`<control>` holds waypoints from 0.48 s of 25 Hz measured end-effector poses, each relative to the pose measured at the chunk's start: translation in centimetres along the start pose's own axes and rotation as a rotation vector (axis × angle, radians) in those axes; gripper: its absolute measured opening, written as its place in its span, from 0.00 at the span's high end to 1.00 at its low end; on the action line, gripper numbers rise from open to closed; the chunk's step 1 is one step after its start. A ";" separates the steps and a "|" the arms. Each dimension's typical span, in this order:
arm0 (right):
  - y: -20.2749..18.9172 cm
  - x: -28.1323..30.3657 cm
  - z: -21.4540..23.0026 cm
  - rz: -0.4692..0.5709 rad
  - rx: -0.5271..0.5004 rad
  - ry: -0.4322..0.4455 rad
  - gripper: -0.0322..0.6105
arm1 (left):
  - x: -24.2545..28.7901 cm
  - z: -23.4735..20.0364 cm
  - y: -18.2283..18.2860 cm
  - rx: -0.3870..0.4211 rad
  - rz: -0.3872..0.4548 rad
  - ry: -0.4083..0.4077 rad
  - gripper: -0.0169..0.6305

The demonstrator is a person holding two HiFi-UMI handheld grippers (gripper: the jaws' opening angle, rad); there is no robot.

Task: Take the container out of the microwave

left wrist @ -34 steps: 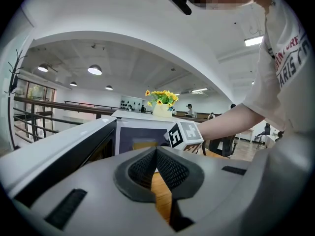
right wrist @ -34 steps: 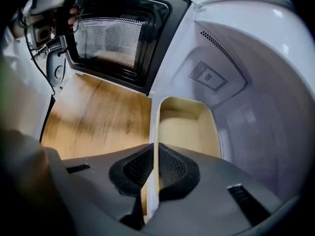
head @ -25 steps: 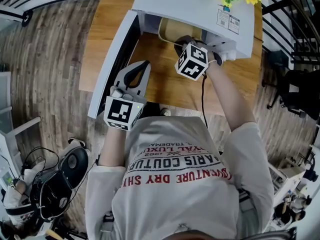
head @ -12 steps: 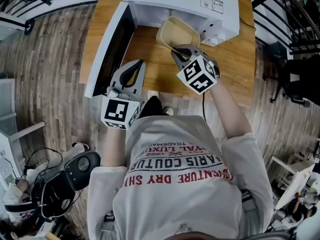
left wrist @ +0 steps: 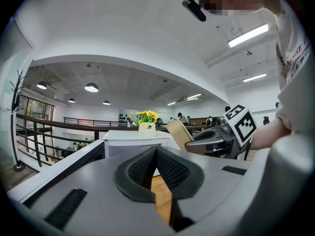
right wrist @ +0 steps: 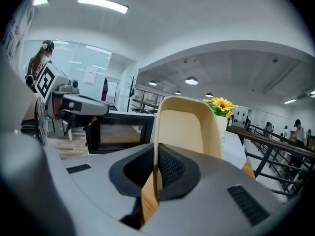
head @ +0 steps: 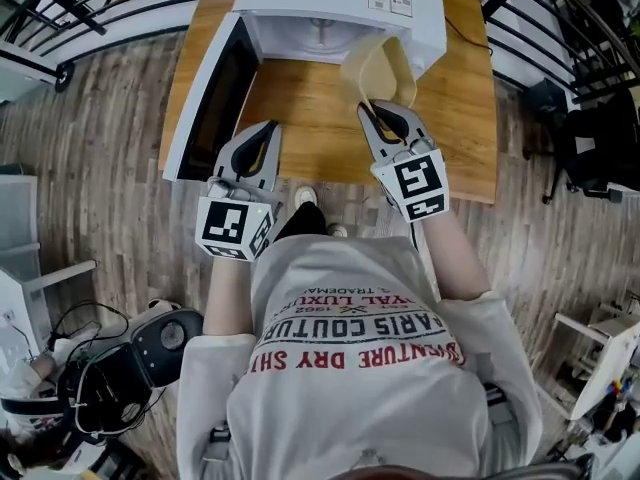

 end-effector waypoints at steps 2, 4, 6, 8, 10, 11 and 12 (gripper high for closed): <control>0.2 -1.7 0.5 0.046 0.032 -0.038 0.90 | -0.1 0.6 0.2 0.007 0.008 0.002 0.95; 0.3 -3.3 0.8 0.090 0.061 -0.069 0.90 | -0.3 1.2 0.4 0.011 0.015 0.001 0.95; 0.4 -4.8 1.1 0.137 0.072 -0.101 0.90 | -0.5 1.6 0.7 0.018 0.022 -0.001 0.95; 0.5 -6.1 1.5 0.187 0.077 -0.134 0.90 | -0.6 2.1 1.0 0.028 0.029 -0.002 0.95; 0.7 -7.2 2.0 0.231 0.078 -0.167 0.90 | -0.6 2.5 1.3 0.039 0.036 -0.005 0.95; 0.8 -7.7 2.2 0.250 0.076 -0.183 0.90 | -0.6 2.7 1.5 0.044 0.039 -0.007 0.95; 0.9 -8.1 2.4 0.266 0.074 -0.198 0.90 | -0.6 2.8 1.6 0.048 0.042 -0.008 0.95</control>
Point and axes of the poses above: the fingertips, and each gripper's own axes: x forward along the fingers, z to its right, y out of its top, the point moved 5 cm from there along -x, backward along the fingers
